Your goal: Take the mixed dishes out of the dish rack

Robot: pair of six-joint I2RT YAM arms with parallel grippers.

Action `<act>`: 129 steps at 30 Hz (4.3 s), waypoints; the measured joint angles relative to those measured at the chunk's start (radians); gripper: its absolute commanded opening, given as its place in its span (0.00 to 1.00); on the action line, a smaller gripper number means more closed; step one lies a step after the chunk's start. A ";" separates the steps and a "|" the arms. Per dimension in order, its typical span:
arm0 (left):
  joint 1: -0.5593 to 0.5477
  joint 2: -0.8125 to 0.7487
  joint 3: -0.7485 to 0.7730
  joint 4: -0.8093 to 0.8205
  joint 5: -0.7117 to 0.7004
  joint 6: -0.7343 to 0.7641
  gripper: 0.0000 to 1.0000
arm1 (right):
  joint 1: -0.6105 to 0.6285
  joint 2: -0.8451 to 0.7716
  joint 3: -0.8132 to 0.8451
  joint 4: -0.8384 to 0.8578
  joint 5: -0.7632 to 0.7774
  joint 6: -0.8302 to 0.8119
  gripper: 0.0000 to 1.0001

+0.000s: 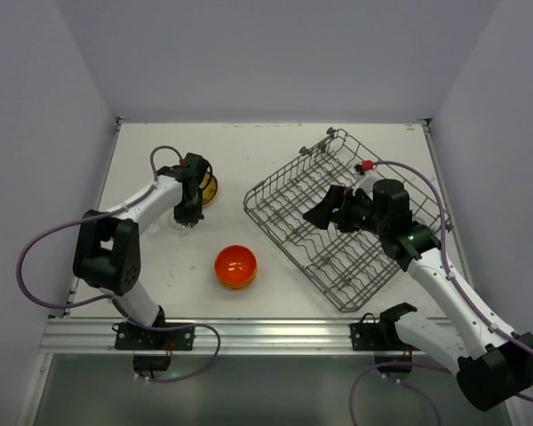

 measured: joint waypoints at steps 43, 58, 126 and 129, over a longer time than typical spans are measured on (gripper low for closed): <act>-0.081 -1.104 -0.308 0.238 0.013 0.007 1.00 | -0.196 -0.053 0.035 -0.252 0.461 0.009 0.99; -0.171 -1.006 -0.357 0.236 -0.065 -0.013 1.00 | -0.312 0.085 0.071 -0.436 0.832 0.202 0.99; -0.249 -1.064 -0.357 0.227 -0.100 -0.032 1.00 | -0.359 0.216 -0.037 -0.330 0.879 0.238 0.28; -0.249 -1.064 -0.357 0.227 -0.100 -0.032 1.00 | -0.359 0.184 -0.037 -0.335 0.874 0.238 0.28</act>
